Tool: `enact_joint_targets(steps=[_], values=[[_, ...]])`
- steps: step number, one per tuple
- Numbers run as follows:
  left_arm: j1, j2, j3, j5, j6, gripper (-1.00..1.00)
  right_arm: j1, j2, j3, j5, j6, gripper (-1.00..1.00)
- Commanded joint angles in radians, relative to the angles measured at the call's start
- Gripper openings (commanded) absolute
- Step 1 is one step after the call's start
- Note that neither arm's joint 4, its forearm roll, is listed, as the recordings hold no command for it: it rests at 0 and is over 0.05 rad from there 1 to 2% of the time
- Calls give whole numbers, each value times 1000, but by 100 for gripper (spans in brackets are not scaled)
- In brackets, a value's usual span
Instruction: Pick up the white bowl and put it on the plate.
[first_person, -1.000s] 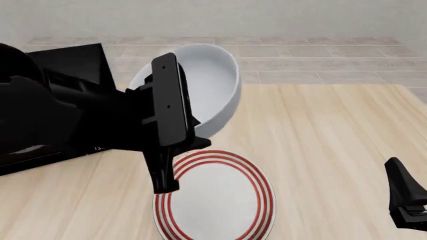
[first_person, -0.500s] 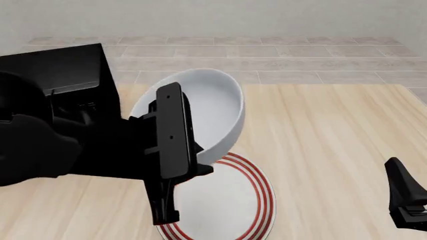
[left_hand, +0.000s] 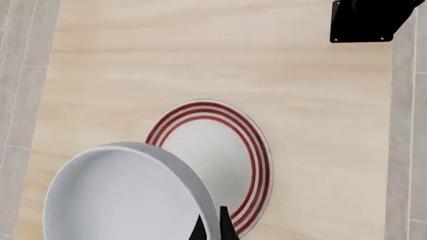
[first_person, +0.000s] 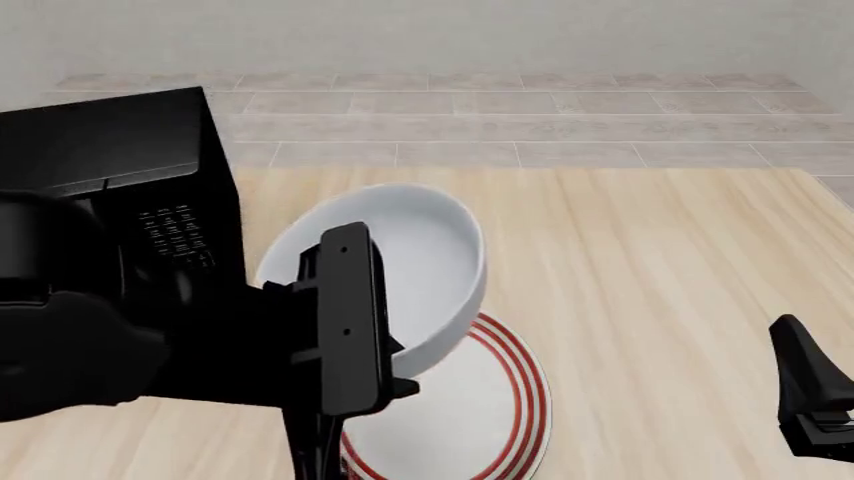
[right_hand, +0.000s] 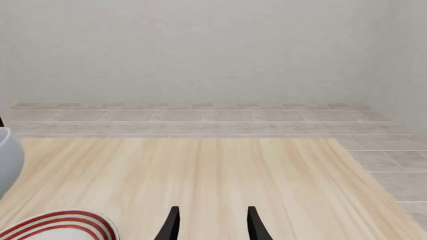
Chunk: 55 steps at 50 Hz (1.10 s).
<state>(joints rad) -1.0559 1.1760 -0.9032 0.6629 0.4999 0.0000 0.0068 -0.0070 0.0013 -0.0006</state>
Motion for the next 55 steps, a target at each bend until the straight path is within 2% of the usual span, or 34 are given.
enact_joint_targets(steps=[1,24,55], values=[[-31,-9,16,-6,-18,-100,0,0,4,-4,0,100],[-58,10,45,-58,-49,-100,0,0,4,-4,0,100],[-31,63,35,-112,-48,-100,0,0,4,-4,0,100]])
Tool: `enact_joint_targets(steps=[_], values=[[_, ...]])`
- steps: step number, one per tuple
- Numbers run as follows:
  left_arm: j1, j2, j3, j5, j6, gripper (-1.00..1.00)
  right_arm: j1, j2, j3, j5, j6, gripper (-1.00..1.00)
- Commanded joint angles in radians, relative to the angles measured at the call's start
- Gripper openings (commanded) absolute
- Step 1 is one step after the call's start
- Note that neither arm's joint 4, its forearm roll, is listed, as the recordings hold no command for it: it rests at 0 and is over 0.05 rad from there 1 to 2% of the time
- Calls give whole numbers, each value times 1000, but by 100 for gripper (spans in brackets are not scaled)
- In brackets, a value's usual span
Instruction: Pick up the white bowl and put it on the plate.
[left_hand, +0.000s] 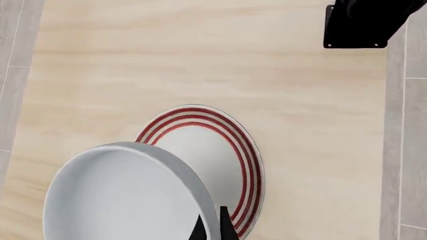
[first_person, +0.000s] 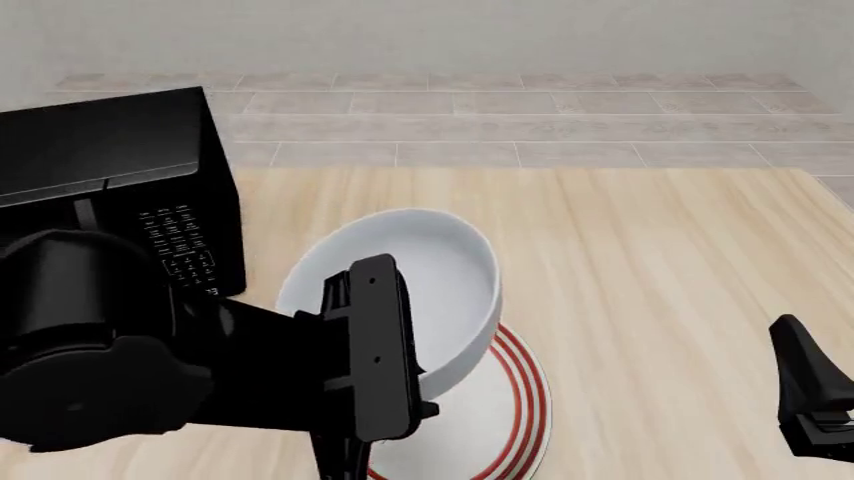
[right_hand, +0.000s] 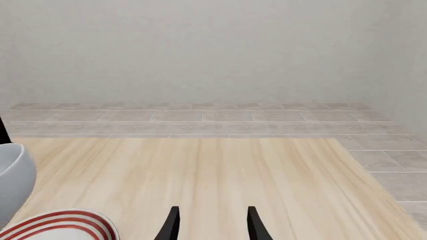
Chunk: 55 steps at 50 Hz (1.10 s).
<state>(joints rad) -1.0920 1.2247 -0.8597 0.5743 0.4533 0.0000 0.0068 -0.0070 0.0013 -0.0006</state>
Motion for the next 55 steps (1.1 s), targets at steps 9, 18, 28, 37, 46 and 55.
enact_joint_targets(steps=[9,18,28,37,46,55], values=[[5,35,-22,-36,-2,-100,0,0,4,-4,0,100],[-1,59,-20,-57,-13,-100,0,0,4,-4,0,100],[-10,83,-9,-85,-28,-100,0,0,4,-4,0,100],[-10,103,-1,-105,-35,-100,0,0,4,-4,0,100],[5,123,-16,-107,-24,-100,0,0,4,-4,0,100],[4,137,-24,-119,-28,-100,0,0,4,-4,0,100]])
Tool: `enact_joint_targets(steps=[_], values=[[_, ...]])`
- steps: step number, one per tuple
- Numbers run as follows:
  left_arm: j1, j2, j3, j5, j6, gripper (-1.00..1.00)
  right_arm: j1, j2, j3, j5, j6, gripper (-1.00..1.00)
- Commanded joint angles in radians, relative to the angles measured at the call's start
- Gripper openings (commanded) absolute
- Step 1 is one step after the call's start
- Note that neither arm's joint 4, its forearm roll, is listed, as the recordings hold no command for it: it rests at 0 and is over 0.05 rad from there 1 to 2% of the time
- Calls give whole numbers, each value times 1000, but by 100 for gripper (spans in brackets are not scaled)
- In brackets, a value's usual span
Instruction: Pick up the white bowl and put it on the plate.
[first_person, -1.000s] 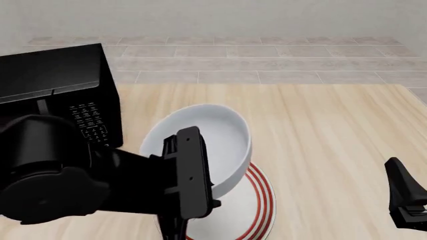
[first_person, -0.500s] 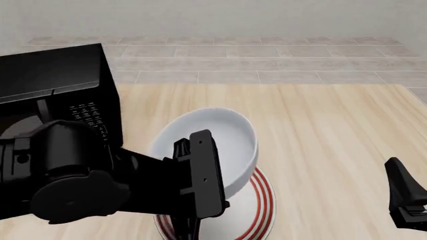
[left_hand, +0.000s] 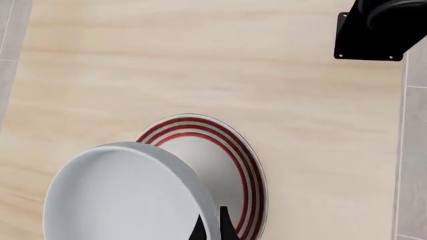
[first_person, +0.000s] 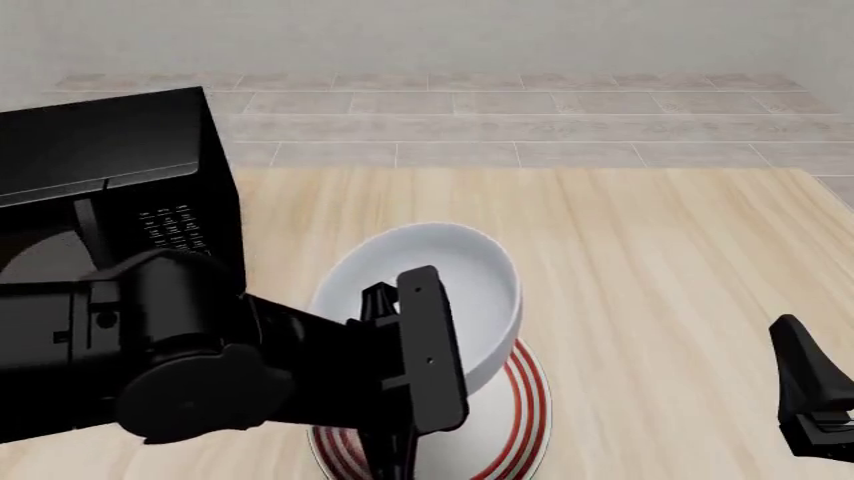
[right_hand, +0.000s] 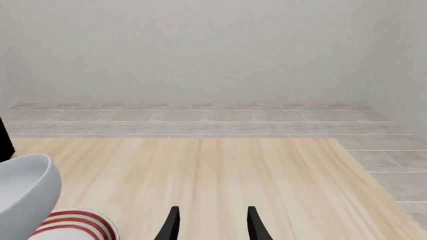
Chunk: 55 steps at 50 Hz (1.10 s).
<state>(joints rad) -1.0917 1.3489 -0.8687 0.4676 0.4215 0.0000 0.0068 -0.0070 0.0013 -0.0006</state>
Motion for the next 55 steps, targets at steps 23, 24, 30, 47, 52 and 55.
enact_joint_targets(steps=[23,24,30,47,52,55], values=[[-14,36,6,-59,-29,-100,0,0,4,-4,0,100],[-13,38,7,-62,-29,-100,0,0,4,-4,0,100],[-23,44,16,-73,-44,-100,0,0,4,-4,0,100],[-16,58,27,-84,-51,-100,0,0,4,-4,0,100],[-7,62,19,-85,-46,-100,0,0,4,-4,0,100],[-11,65,27,-95,-50,-100,0,0,4,-4,0,100]])
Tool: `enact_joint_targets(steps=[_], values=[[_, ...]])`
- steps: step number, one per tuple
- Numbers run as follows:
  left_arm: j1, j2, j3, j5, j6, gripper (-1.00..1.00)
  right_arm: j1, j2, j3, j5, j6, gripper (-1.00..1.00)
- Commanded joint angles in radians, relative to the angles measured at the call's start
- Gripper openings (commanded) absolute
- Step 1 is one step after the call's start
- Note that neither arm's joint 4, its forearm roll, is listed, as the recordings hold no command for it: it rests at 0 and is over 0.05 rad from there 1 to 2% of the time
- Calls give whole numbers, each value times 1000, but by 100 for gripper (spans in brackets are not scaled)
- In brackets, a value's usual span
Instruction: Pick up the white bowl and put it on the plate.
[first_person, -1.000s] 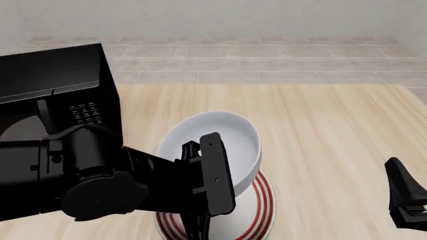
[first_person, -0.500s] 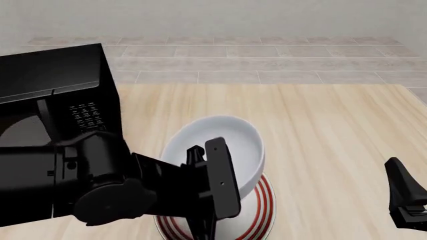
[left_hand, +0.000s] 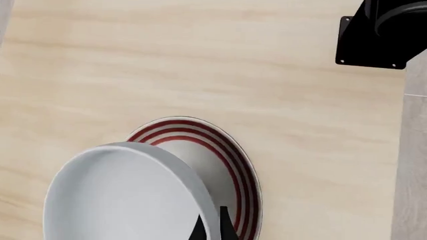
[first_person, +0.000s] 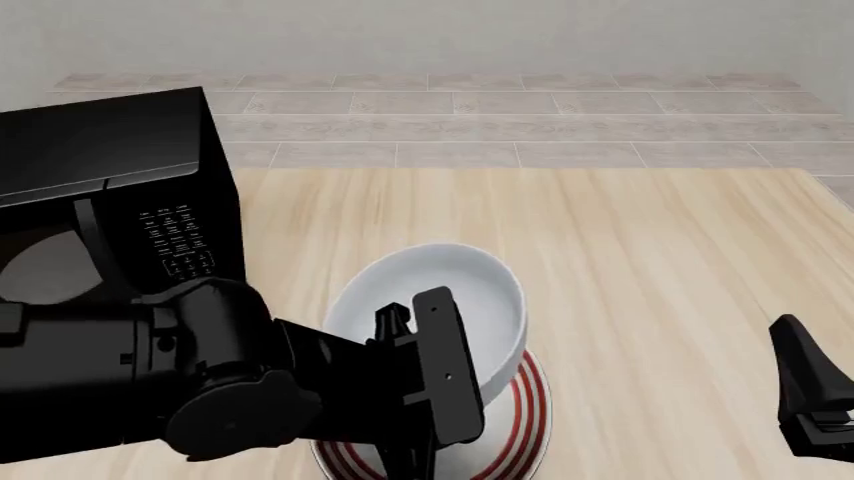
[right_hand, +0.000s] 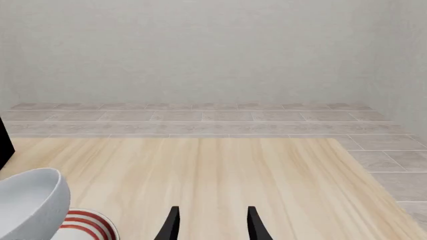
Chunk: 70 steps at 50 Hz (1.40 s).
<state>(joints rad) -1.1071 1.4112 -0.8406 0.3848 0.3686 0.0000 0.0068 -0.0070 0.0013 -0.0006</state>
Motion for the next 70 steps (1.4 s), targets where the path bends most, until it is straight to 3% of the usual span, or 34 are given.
enact_joint_targets(steps=[1,13,31,70], values=[[3,3,0,-13,1,-100,0,0,4,-4,0,100],[5,16,2,-30,-2,-100,0,0,4,-4,0,100],[-26,42,38,-72,-67,-100,0,0,4,-4,0,100],[-37,98,64,-121,-88,-100,0,0,4,-4,0,100]])
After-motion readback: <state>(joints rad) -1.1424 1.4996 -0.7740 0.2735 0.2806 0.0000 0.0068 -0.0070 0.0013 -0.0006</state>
